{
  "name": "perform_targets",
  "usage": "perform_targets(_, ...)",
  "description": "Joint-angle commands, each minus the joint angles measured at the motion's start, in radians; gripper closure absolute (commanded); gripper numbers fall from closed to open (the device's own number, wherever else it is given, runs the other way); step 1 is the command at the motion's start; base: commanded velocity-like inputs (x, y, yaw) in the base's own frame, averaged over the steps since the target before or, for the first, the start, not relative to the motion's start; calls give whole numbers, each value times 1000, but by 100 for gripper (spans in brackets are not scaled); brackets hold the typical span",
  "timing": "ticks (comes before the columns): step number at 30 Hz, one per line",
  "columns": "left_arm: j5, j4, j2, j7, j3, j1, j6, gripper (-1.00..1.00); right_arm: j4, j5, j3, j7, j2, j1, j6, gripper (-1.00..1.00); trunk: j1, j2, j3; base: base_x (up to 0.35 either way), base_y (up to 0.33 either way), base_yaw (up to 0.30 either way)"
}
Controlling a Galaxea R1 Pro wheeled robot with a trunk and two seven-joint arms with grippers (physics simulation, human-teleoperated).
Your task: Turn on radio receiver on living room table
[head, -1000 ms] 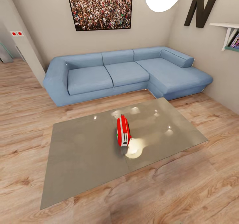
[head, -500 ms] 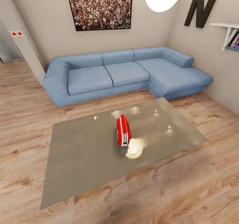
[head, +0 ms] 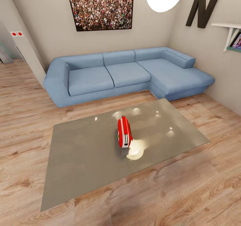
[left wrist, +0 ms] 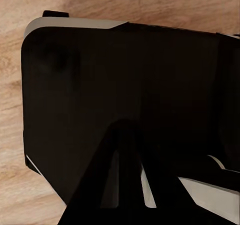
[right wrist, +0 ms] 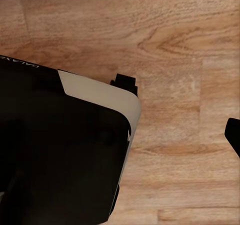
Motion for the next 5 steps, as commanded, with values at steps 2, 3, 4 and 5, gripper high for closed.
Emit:
perform_targets(2, 0, 0, 1, 0, 0, 0, 0, 100, 0, 0, 0, 0, 0, 0, 0, -100, 0, 0, 0, 0, 0, 0)
perform_targets(3, 0, 0, 1, 0, 0, 0, 0, 100, 0, 0, 0, 0, 0, 0, 0, -100, 0, 0, 0, 0, 0, 0)
perform_targets(4, 0, 0, 0, 0, 0, 0, 0, 100, 0, 0, 0, 0, 0, 0, 0, -100, 0, 0, 0, 0, 0, 0)
perform_targets(5, 0, 0, 0, 0, 0, 0, 0, 100, 0, 0, 0, 0, 0, 0, 0, -100, 0, 0, 0, 0, 0, 0)
